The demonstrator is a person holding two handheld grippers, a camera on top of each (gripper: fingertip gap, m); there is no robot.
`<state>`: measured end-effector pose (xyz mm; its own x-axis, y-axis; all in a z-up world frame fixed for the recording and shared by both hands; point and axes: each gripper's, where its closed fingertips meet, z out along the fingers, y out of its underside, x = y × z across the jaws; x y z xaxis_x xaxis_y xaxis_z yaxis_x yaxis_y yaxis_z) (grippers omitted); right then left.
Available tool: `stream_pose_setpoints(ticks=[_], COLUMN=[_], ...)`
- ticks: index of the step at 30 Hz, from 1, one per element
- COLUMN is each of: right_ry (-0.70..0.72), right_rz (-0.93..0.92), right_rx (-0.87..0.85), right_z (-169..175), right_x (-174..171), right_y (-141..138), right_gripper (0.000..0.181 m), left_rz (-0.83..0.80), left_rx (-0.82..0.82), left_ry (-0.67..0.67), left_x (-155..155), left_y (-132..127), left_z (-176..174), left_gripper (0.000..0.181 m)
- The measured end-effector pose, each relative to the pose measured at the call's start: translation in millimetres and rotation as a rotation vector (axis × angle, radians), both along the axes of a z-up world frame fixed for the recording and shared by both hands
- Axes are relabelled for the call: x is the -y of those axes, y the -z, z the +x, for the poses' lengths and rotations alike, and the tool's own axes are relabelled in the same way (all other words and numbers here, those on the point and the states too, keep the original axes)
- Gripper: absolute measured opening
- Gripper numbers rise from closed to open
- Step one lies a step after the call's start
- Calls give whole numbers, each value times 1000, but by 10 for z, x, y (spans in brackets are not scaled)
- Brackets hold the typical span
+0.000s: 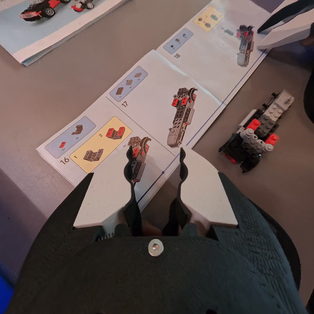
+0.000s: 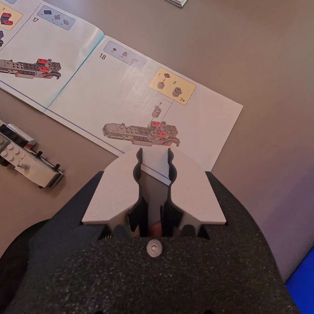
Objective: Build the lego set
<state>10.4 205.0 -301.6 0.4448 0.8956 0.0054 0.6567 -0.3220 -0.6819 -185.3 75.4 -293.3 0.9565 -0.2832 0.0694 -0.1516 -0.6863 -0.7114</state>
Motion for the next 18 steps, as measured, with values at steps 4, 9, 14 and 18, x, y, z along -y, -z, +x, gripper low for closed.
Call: stream_pose_setpoints(ticks=[4,9,14,18], right_ry=[-1,-204,-643,-810], right_rz=[-1,-80,70,-18], right_rx=[0,-108,-336,-172], right_z=[-1,-136,-260,-210], right_x=[-3,219,785,1034], right_y=[-2,-122,-587,-275], right_gripper=[29,45,45,43], left_rz=[101,221,150,91], left_rx=[153,155,36,-17], left_ry=[178,498,586,602], left_x=[88,337,351,363], left_y=[-226,-423,-239,-120], left_z=[229,660,861,873], left_gripper=[59,71,69,60])
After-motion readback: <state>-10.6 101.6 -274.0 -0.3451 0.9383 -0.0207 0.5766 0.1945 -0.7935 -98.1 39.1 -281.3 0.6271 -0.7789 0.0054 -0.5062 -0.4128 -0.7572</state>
